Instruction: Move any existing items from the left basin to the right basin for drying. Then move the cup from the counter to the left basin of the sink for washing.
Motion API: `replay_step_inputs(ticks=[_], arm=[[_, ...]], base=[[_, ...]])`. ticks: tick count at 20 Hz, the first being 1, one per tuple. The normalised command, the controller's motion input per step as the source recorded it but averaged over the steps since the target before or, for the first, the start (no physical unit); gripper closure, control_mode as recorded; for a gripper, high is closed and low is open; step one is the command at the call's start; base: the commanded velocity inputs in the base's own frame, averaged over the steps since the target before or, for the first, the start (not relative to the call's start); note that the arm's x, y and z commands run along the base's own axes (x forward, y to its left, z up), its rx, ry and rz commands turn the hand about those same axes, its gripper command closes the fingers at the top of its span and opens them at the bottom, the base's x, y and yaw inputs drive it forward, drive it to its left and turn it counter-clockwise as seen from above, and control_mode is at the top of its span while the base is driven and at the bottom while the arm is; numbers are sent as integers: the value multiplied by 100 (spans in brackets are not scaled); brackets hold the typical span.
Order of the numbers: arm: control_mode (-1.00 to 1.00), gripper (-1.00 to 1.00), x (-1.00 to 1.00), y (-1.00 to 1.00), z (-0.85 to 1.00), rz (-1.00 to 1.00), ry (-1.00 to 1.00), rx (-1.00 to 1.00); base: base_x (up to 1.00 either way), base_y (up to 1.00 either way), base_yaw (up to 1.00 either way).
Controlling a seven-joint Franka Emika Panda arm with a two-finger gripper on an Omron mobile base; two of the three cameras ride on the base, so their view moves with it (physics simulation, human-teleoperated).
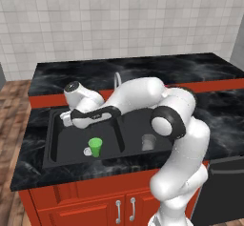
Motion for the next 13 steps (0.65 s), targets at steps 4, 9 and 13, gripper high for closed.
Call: replay_step_inputs(ticks=[4,9,13], arm=[[-100,-100,-55,0,34,0,0,0],[-100,-100,-67,0,28,0,0,0],[-100,-100,-70,0,23,0,0,0]], base=[[0,0,0],[0,0,0],[0,0,0]])
